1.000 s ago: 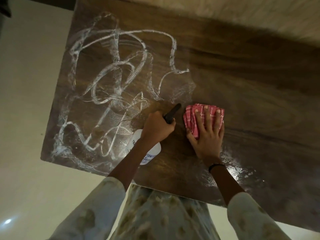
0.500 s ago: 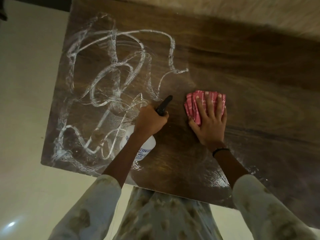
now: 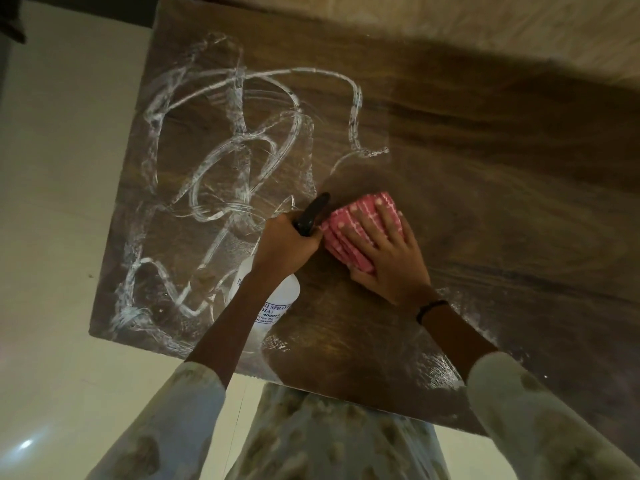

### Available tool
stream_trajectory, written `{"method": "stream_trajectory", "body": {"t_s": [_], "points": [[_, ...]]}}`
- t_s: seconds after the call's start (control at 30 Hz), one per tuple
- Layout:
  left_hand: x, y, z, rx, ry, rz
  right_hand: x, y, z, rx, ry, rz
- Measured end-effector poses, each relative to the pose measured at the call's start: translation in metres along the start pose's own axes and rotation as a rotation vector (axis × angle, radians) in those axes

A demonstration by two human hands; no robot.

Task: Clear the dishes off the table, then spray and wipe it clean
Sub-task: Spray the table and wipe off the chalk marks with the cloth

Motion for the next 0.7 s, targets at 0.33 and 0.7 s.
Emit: {"method": "stream_trajectory", "body": {"t_s": [0.33, 0.7], "points": [[-0.011, 0.003, 0.015, 0.001, -0.055, -0.027, -0.019, -0.01, 0.083, 0.374, -0.035, 0.066], [-0.007, -0.013, 0.03, 0.042, -0.075, 0.024, -0.004, 0.008, 0.017, 0.103, -0.035, 0.078]]}}
Point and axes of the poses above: each hand's wrist, its own z-axis towards the middle knuckle, its own x-axis out of the palm, y = z × x, the point moved 2 cm from there along z, towards the middle knuckle, and after that the axes turned 5 degrees about -y, right-handed, at the moved point
